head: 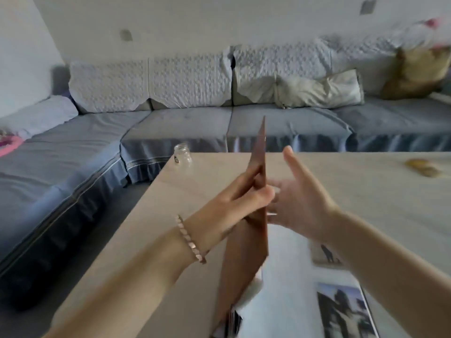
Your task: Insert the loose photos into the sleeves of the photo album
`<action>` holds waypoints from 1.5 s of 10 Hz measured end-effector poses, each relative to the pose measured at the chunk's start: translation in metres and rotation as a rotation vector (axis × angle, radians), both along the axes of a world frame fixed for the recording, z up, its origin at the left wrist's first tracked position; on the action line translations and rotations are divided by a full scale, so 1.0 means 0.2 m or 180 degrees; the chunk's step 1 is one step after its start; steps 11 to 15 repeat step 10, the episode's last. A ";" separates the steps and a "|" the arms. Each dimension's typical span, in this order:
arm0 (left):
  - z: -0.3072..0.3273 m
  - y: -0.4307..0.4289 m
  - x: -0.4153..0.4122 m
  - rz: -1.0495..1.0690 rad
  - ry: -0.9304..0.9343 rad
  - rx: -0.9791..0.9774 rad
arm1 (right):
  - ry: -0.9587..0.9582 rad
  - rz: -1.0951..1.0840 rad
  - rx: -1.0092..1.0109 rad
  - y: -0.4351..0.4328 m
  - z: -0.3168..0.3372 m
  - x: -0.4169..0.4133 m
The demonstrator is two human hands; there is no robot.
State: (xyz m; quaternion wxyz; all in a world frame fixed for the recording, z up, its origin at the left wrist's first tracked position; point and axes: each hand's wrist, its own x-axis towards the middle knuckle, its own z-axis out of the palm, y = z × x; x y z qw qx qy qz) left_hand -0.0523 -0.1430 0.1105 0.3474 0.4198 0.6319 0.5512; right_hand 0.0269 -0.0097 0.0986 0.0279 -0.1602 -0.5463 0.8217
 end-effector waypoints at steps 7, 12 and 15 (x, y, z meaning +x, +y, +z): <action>-1.00 0.19 0.10 -0.0223 0.3116 -0.3032 | -0.2250 -0.0829 0.4084 0.29 -0.95 0.49; -0.86 0.32 0.01 -0.0040 0.2750 -0.2669 | -0.2525 0.0104 0.4143 0.42 -0.90 0.41; -0.86 0.32 0.01 -0.0040 0.2750 -0.2669 | -0.2525 0.0104 0.4143 0.42 -0.90 0.41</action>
